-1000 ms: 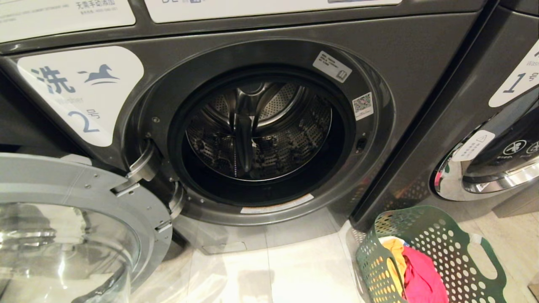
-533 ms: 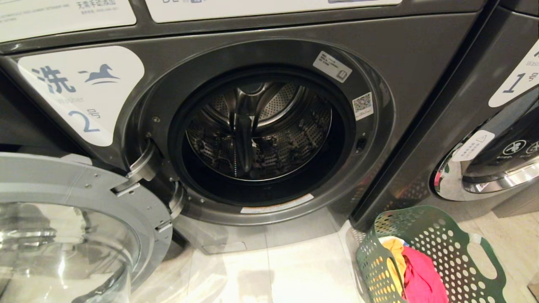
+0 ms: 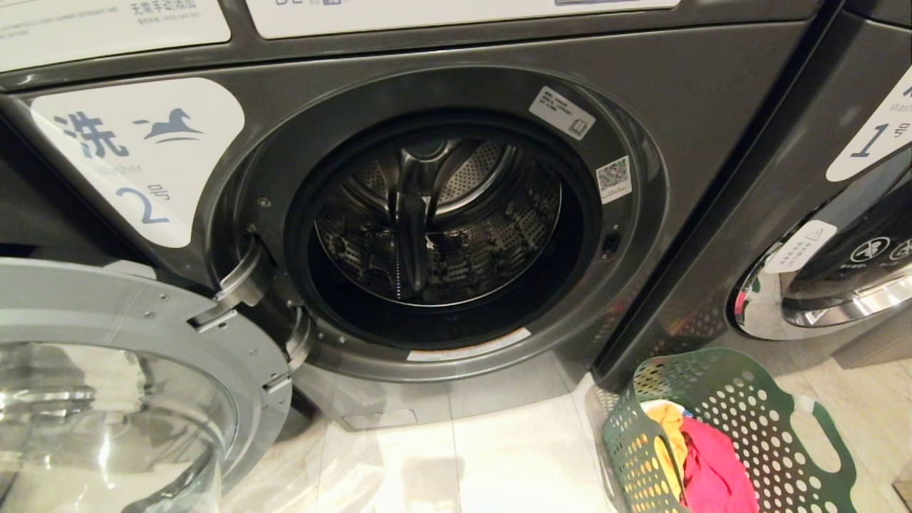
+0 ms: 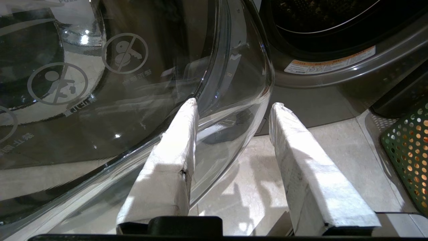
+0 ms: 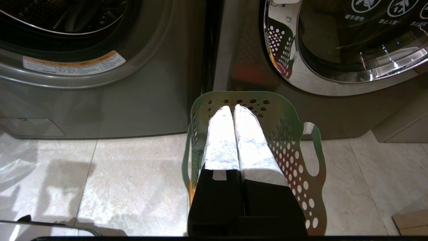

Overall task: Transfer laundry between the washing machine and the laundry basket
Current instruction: Close the washing machine door with the left hand

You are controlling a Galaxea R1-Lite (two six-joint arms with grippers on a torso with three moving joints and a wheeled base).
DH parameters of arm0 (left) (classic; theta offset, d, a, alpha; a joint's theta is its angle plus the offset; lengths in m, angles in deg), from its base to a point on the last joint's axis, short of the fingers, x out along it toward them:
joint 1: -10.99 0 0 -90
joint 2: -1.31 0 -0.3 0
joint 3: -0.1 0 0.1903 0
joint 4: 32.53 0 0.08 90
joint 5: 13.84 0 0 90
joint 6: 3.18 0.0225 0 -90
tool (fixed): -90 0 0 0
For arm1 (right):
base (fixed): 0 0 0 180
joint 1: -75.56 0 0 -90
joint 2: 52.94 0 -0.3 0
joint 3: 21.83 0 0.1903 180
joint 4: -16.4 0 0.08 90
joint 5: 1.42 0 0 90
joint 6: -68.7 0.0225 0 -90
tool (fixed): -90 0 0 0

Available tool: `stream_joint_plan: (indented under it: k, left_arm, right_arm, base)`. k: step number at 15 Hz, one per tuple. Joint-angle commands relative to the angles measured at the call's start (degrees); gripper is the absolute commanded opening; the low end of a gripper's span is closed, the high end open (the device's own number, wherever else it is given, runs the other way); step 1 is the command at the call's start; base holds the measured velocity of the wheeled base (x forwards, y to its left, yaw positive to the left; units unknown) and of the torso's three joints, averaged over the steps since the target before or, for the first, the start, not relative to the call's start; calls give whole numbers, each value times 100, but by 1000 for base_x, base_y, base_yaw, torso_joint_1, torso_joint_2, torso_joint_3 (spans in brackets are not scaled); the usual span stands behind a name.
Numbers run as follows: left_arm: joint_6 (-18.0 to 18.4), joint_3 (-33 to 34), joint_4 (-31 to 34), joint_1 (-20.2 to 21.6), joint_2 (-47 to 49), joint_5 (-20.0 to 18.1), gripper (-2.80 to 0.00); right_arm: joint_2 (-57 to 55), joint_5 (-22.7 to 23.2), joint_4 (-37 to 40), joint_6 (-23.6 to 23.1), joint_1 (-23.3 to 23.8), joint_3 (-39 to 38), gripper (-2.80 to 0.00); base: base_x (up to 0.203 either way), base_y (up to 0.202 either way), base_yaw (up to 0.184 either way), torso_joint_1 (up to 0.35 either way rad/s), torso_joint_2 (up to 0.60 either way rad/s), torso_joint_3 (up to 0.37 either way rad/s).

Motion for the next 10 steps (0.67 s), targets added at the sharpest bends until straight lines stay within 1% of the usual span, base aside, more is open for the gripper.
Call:
stream_joint_plan:
  k: [1, 8, 10]
  left_arm:
    - [-2, 9, -4, 0, 7, 2, -280]
    - [-11, 9, -4, 0, 7, 2, -280]
    - [-11, 9, -4, 0, 7, 2, -280]
  right_arm:
    - [-5, 4, -3, 14, -1, -202, -280]
    - [-10, 13, -12, 36, -6, -202, -280]
    - [-2, 13, -12, 36, -6, -202, -280]
  base:
    - [0, 0, 0, 0, 0, 0]
    - [0, 0, 0, 0, 0, 0]
    - [0, 0, 0, 1, 3, 73]
